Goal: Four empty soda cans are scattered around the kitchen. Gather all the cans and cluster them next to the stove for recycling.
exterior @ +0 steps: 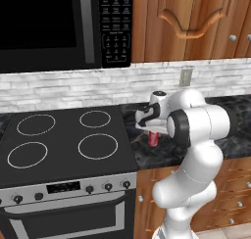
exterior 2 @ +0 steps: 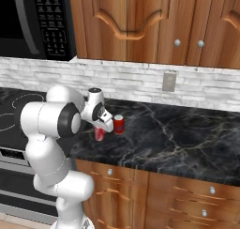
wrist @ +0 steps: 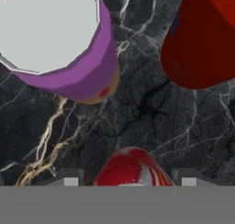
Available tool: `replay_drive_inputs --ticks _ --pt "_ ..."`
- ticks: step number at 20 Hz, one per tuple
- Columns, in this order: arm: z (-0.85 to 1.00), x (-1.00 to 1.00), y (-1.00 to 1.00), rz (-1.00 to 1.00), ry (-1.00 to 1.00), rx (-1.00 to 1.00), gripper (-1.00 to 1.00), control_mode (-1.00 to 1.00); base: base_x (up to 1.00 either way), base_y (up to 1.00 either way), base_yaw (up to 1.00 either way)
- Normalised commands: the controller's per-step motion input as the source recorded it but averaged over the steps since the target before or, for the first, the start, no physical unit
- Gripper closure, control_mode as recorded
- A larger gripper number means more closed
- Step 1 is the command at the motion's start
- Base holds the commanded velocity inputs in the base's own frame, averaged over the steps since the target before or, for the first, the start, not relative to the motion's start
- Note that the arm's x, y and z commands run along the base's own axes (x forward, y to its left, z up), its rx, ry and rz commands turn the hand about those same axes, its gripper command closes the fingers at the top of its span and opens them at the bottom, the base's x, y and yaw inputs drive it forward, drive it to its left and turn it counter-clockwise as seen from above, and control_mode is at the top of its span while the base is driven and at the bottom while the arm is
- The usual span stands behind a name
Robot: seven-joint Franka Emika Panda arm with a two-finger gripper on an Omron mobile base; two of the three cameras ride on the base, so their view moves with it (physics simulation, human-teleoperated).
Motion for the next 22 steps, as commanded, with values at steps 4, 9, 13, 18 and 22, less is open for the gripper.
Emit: replay_drive_inputs --ticks 4,9,13,18,22 --pt "-0.15 -0.01 0.0 0.0 0.0 0.0 -1.0 -1.0 0.0 0.0 0.0" --pt "-0.1 -0.08 0.0 0.0 0.01 0.0 -1.0 -1.0 0.0 0.0 0.0" --pt "-0.02 -0.15 0.0 0.0 0.0 0.0 -1.0 -1.0 0.0 0.0 0.0" --pt "0.01 -0.2 0.03 0.0 0.0 0.0 -1.0 -1.0 0.0 0.0 0.0" --pt "0.17 -0.19 0.03 0.0 -0.06 0.0 -1.0 -1.0 0.0 0.0 0.0"
